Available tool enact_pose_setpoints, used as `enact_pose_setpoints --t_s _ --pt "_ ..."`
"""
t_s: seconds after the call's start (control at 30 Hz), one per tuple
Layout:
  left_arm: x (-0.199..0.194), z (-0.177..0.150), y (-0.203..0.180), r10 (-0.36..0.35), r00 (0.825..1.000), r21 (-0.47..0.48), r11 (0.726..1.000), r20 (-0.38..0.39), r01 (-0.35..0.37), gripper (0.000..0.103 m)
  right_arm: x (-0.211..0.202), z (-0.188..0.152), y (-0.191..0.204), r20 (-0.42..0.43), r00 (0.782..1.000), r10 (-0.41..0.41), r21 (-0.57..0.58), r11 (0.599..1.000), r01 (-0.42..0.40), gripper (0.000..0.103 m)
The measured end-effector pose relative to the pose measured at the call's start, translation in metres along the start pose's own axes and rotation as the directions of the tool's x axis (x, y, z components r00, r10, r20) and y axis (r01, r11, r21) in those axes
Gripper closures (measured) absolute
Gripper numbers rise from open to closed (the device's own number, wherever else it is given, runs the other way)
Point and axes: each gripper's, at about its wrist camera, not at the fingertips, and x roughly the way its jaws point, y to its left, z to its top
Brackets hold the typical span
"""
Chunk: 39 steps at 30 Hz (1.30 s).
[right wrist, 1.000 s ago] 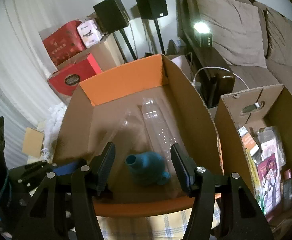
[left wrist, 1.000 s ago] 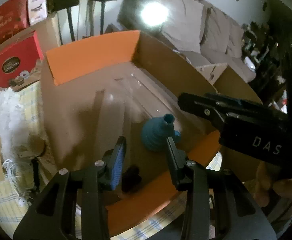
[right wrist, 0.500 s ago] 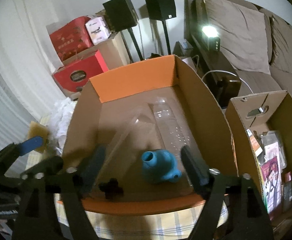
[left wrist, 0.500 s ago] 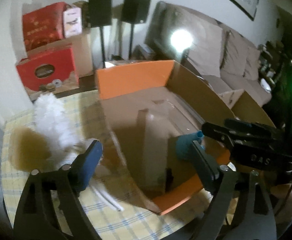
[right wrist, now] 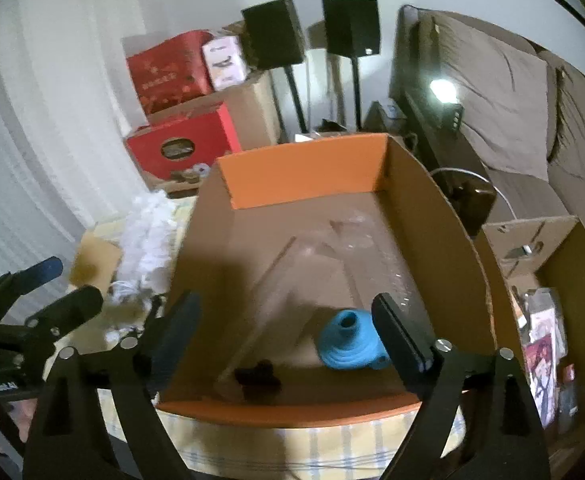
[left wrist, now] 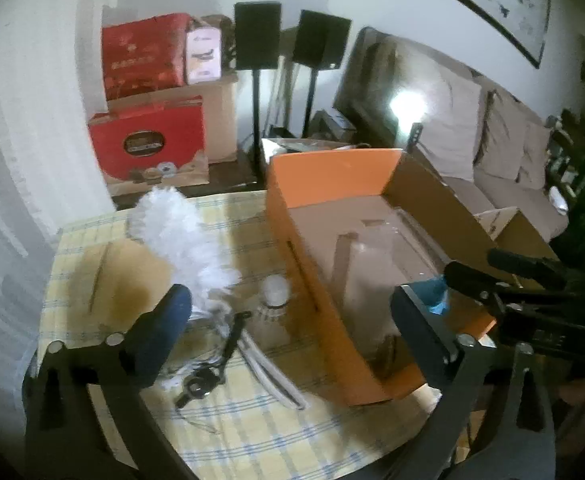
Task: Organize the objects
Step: 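Withdraw both tools from the box toward the remaining table items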
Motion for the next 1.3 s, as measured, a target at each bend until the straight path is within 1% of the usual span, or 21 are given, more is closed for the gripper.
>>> enact_pose_setpoints --t_s 0.1,0.17,0.27,0.57,0.67,0.73,0.93,1.07,1.17,1.3 --pt "-0.005 -0.003 0.010 0.011 1.000 -0.012 1.000 0.005 -0.011 0.000 -0.002 0.000 0.013 0.010 1.000 0.005 -0.031 0.999 -0.005 0.001" --pt "-0.009 -0.005 0.018 0.017 1.000 -0.015 1.000 0.009 -0.016 0.000 -0.004 0.000 0.024 0.023 1.000 0.012 -0.056 0.998 -0.011 0.001" --pt "-0.014 -0.007 0.029 0.032 0.999 -0.023 0.999 0.014 -0.031 0.000 -0.004 0.001 0.036 0.017 0.999 0.041 -0.065 0.997 -0.040 0.001" --pt "-0.024 -0.019 0.079 0.082 0.997 -0.098 0.992 0.013 -0.080 0.000 0.004 -0.001 0.067 -0.003 0.996 0.084 -0.108 0.991 -0.084 0.001" --pt "-0.024 -0.025 0.092 0.079 0.997 -0.107 0.991 0.010 -0.077 0.000 0.007 0.001 0.076 -0.007 0.996 0.090 -0.118 0.989 -0.090 0.001" --pt "-0.024 -0.031 0.099 0.069 0.998 -0.109 0.992 0.005 -0.068 0.000 0.010 0.002 0.081 -0.010 0.995 0.104 -0.117 0.988 -0.104 0.001" --pt "-0.018 -0.049 0.111 0.072 0.997 -0.098 0.992 -0.024 -0.074 0.000 0.018 0.006 0.096 -0.019 0.988 0.150 -0.120 0.981 -0.152 0.001" --pt "-0.013 -0.062 0.116 0.058 0.998 -0.089 0.994 -0.038 -0.061 0.001 0.026 0.011 0.105 -0.036 0.983 0.180 -0.122 0.975 -0.183 0.003" --pt "-0.006 -0.070 0.119 0.054 0.997 -0.087 0.994 -0.057 -0.059 0.003 0.033 0.014 0.110 -0.051 0.978 0.202 -0.124 0.971 -0.206 0.007" --pt "0.003 -0.077 0.125 0.035 0.996 -0.102 0.994 -0.079 -0.043 0.007 0.046 0.018 0.115 -0.078 0.972 0.220 -0.118 0.966 -0.228 0.017"
